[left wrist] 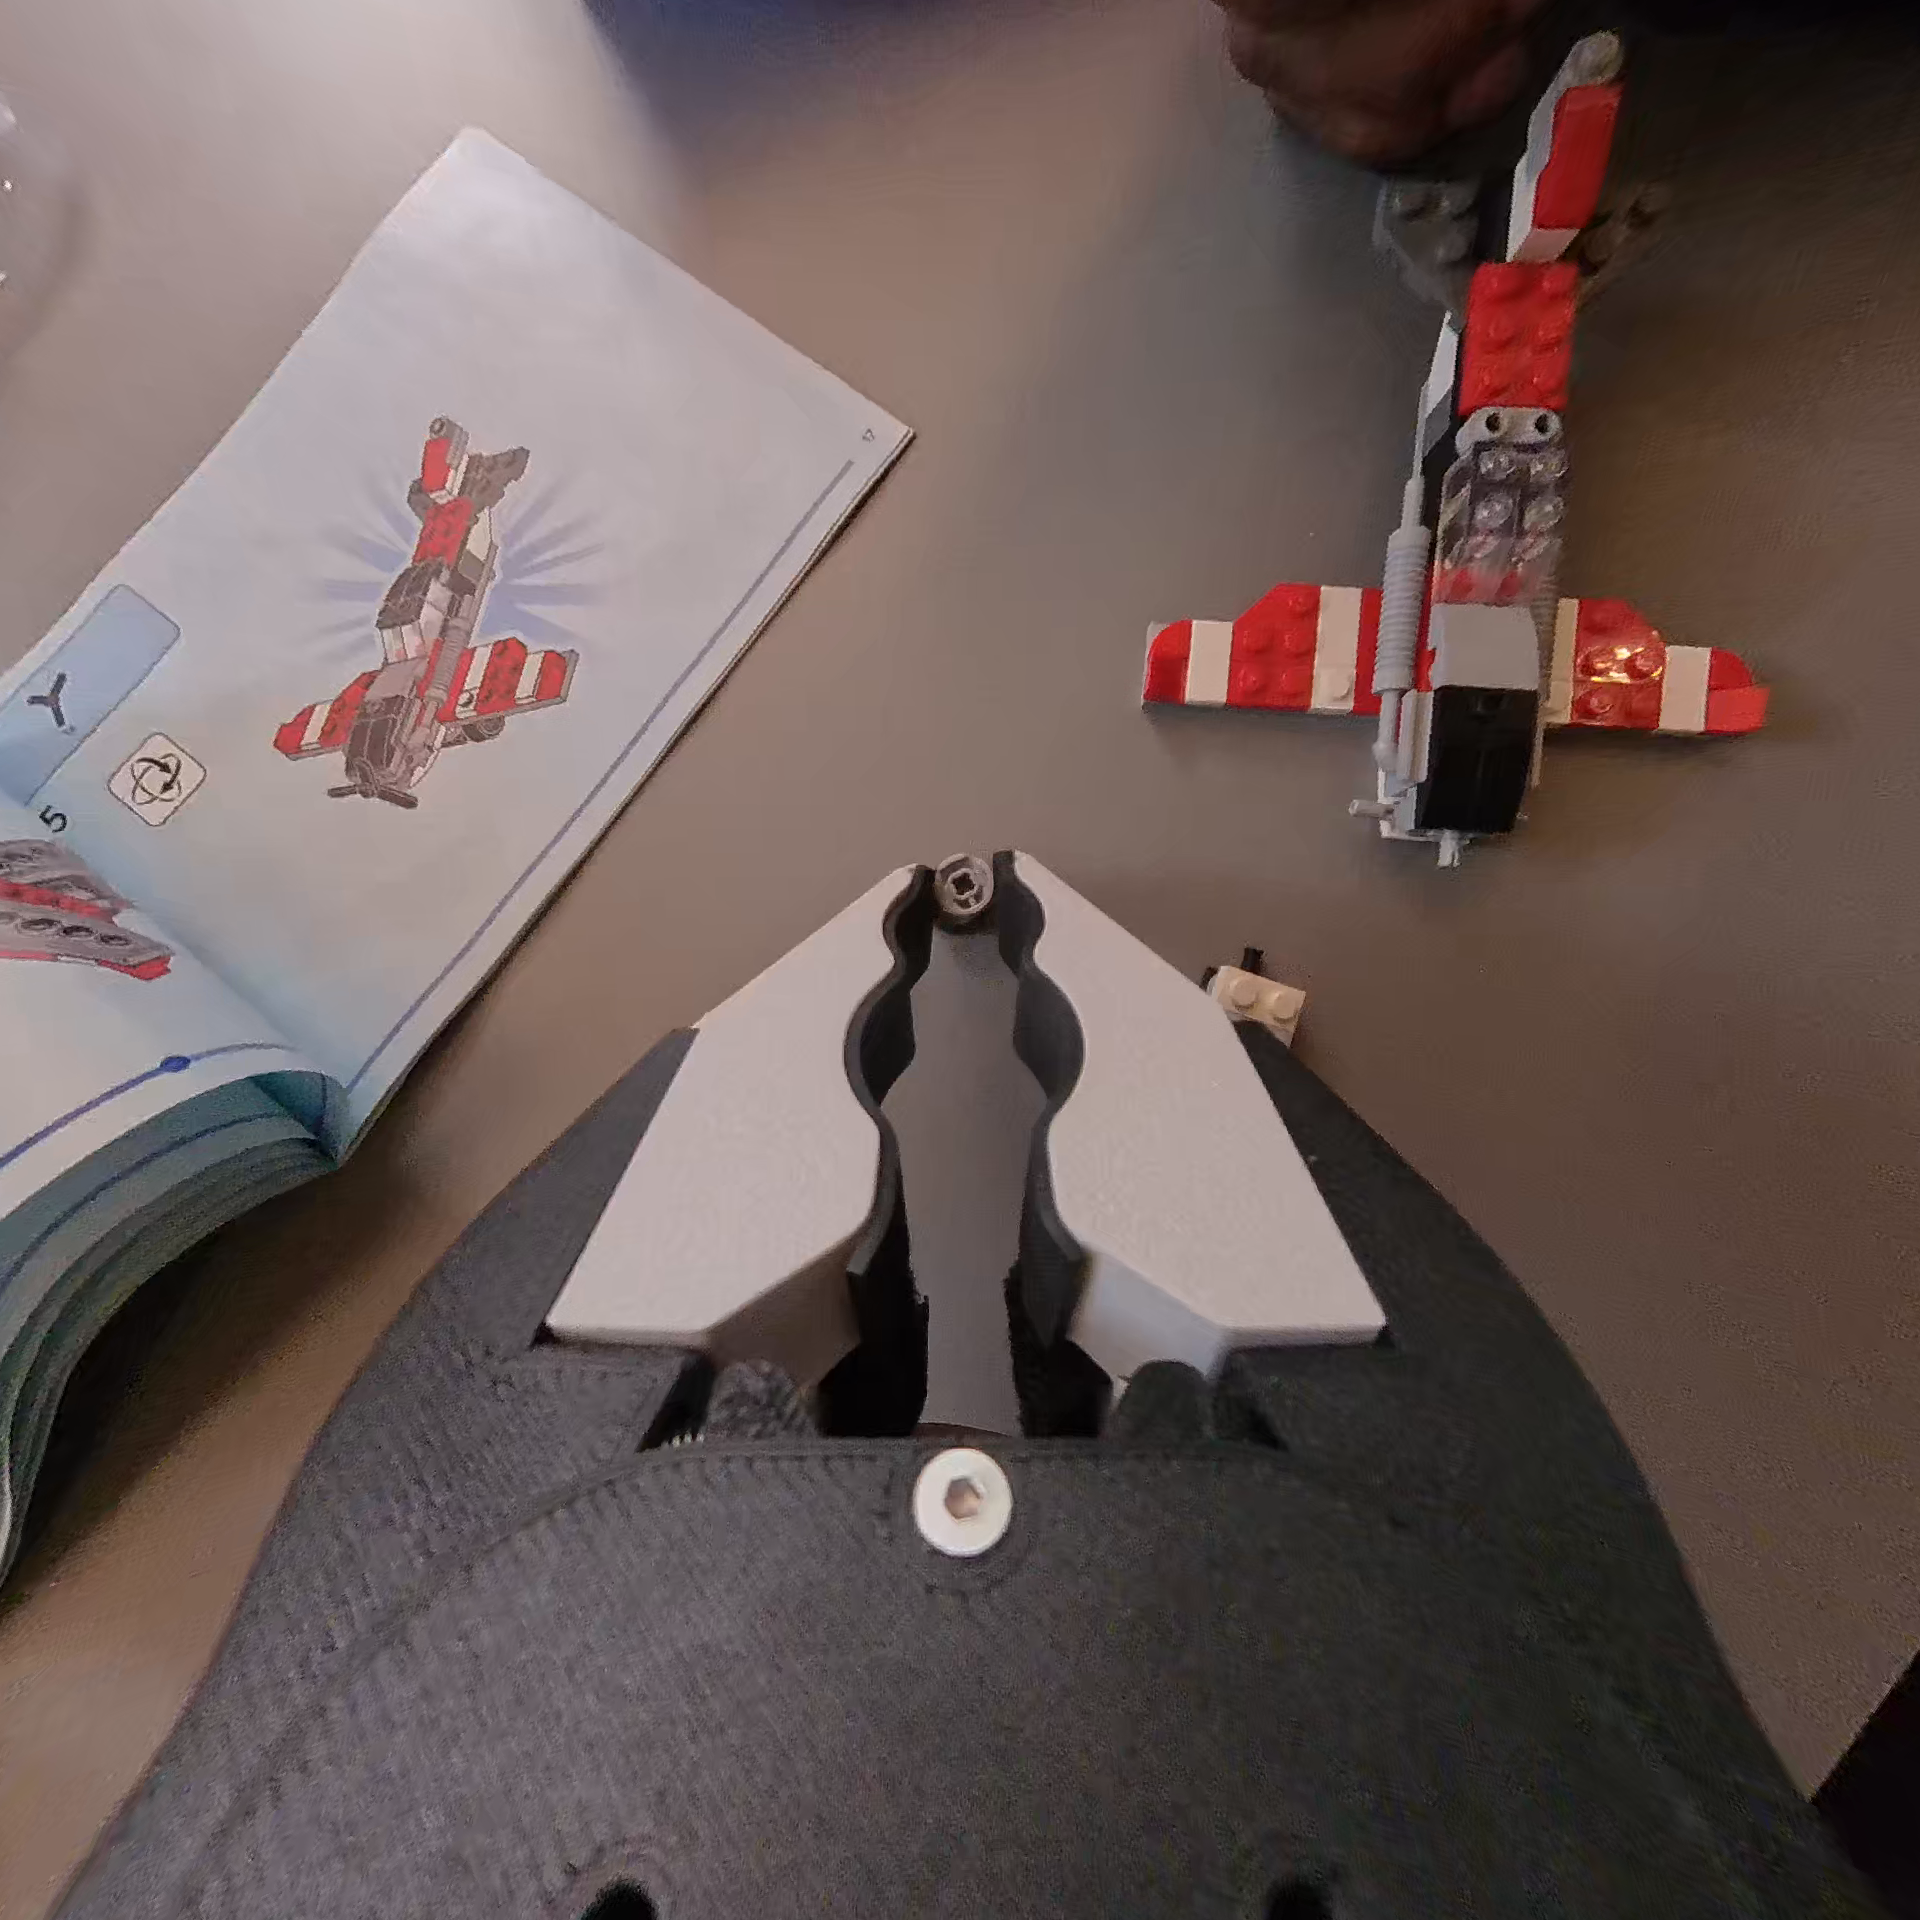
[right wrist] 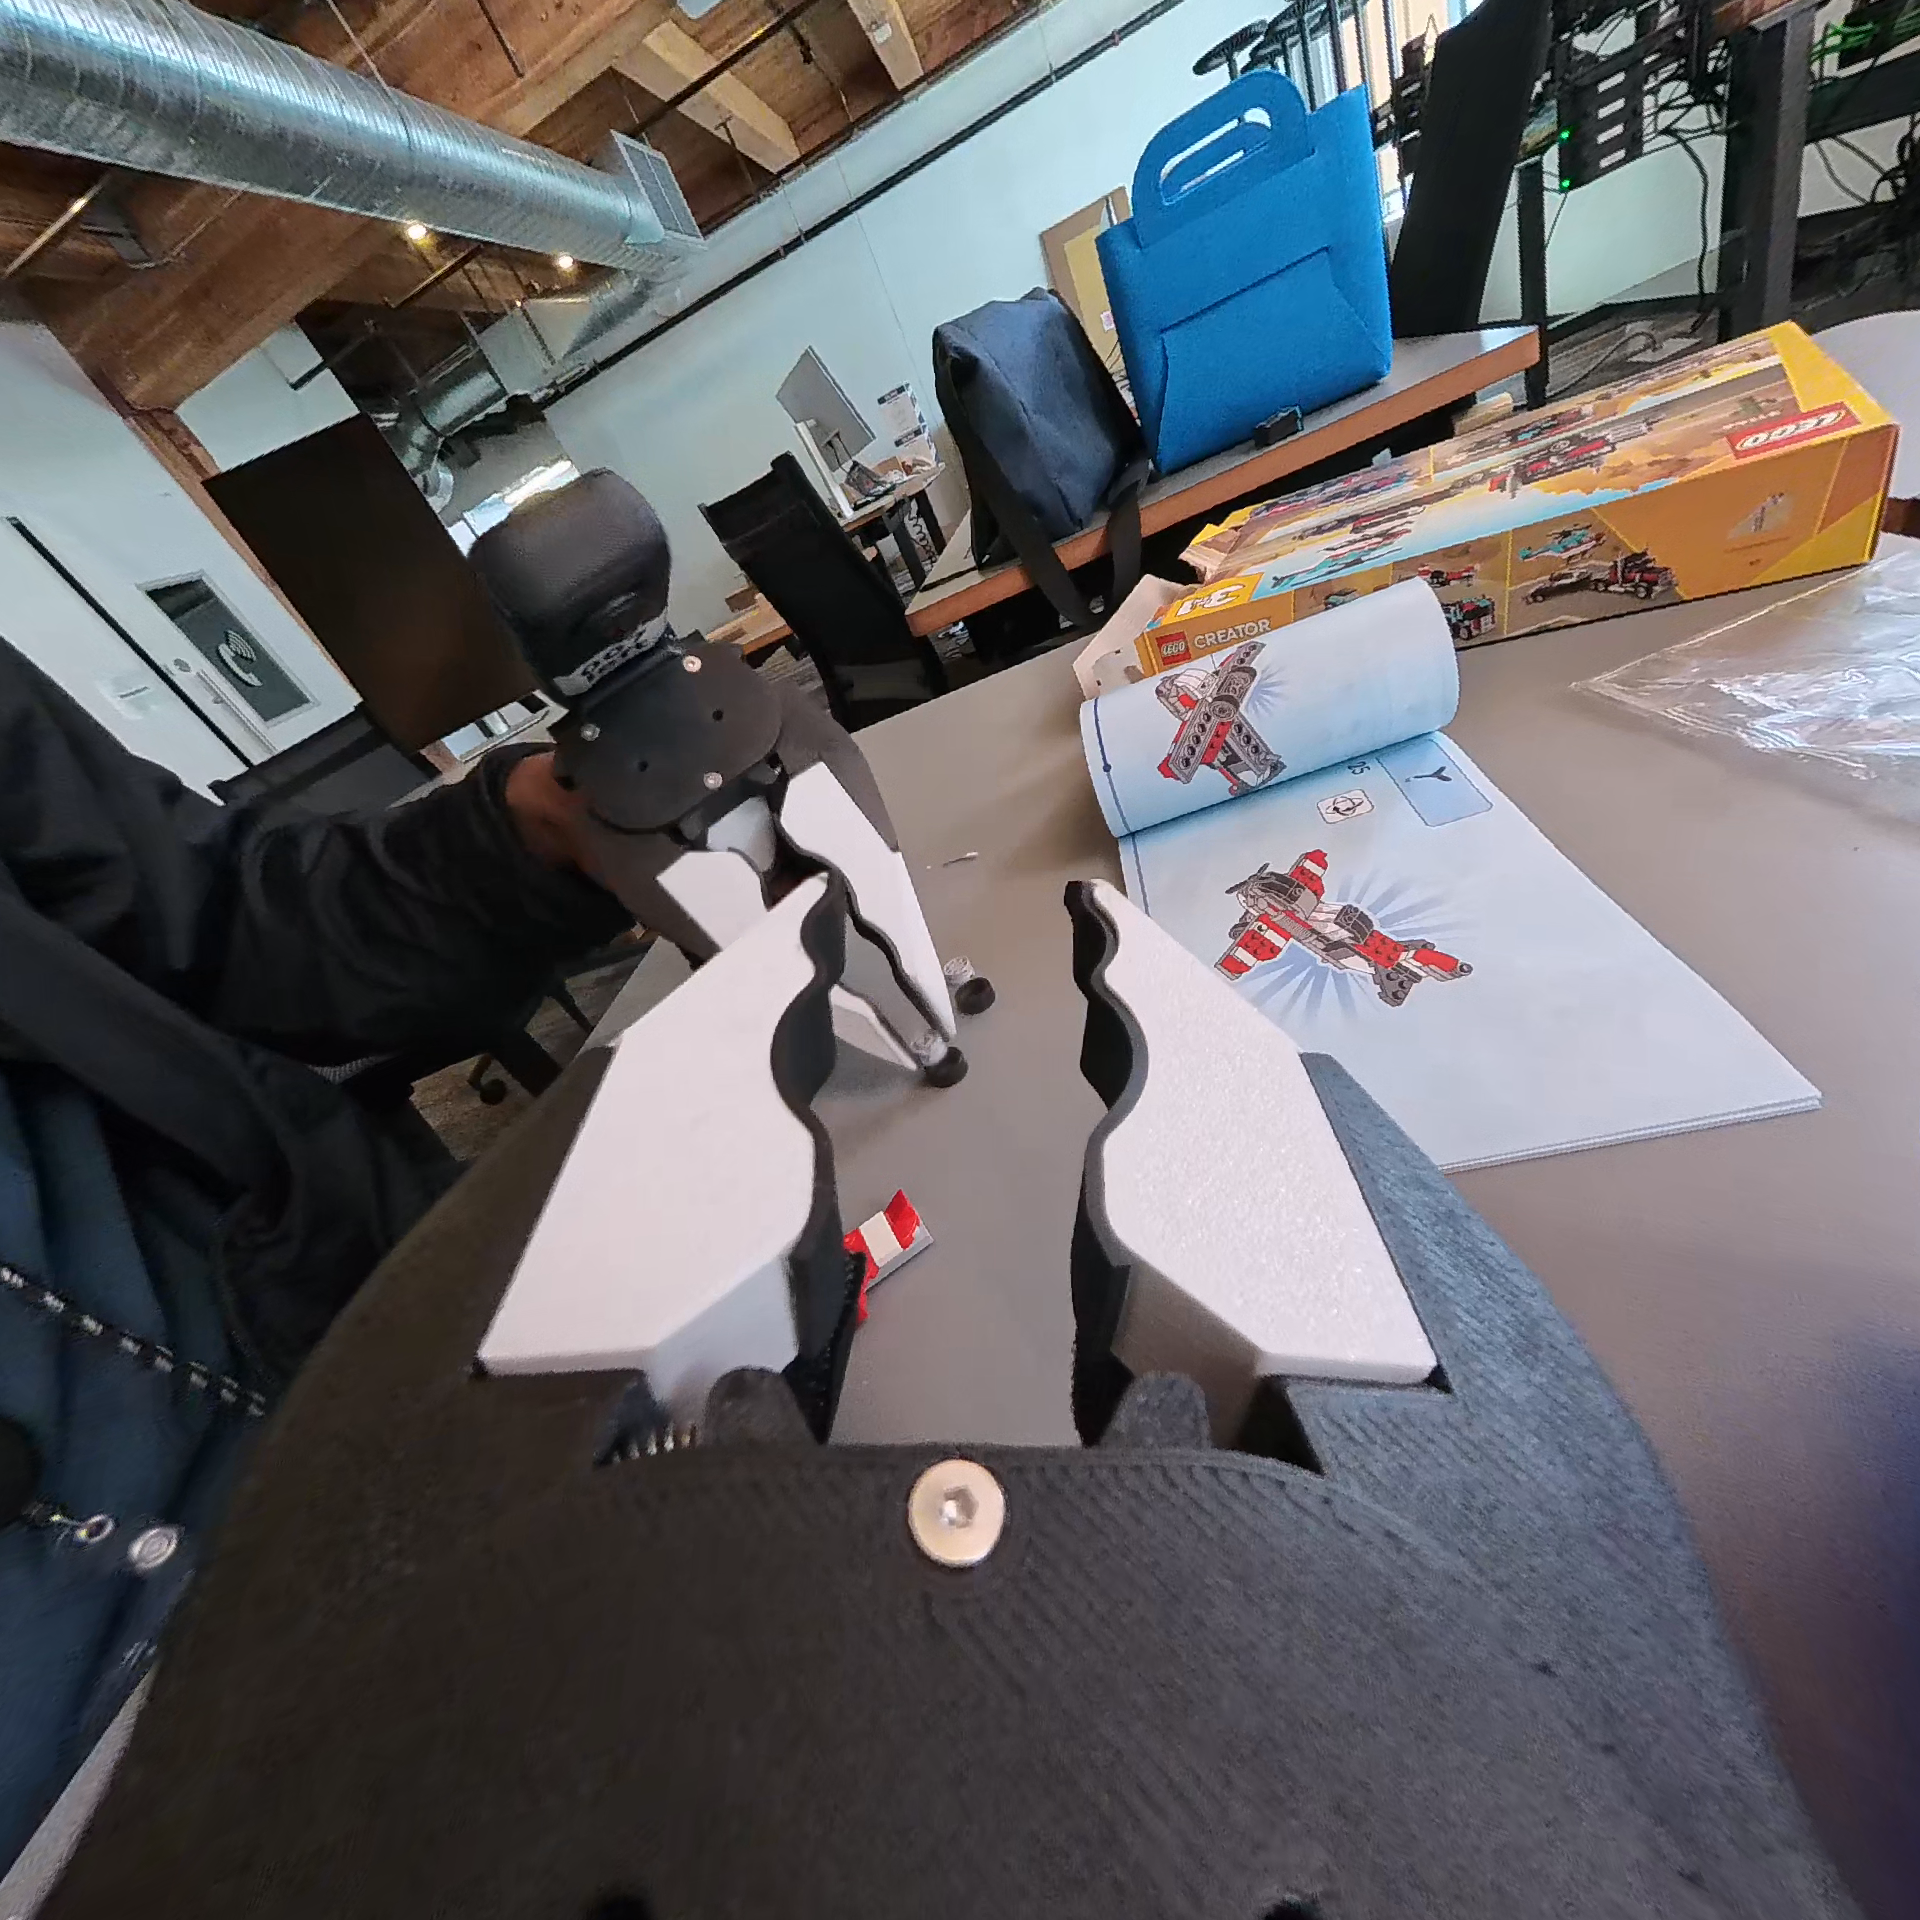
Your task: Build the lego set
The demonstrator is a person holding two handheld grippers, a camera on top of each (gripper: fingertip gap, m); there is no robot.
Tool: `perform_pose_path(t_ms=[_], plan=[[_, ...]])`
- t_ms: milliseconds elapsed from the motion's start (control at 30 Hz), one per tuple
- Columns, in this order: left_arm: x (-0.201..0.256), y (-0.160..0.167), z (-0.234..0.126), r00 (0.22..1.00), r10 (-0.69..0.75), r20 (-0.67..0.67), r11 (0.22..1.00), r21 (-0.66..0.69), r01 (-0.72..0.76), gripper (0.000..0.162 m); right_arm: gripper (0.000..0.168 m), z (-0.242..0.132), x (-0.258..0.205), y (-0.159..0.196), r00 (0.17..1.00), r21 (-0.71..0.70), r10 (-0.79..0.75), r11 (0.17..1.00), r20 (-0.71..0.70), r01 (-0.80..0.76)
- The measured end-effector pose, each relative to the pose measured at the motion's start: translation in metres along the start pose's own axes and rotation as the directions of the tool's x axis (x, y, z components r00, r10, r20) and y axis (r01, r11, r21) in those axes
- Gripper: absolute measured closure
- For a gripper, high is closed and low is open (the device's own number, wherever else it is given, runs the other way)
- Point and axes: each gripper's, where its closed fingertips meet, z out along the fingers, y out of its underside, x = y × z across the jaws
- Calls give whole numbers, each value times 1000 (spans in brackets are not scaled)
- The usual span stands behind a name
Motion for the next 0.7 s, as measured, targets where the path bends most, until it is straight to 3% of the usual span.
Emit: perform_pose_path(t_ms=[700], plan=[[-3,11,5,999,19,28,998,-66,-17,137,124,1,0,1,1000,-5,4,1000,4,-4]])
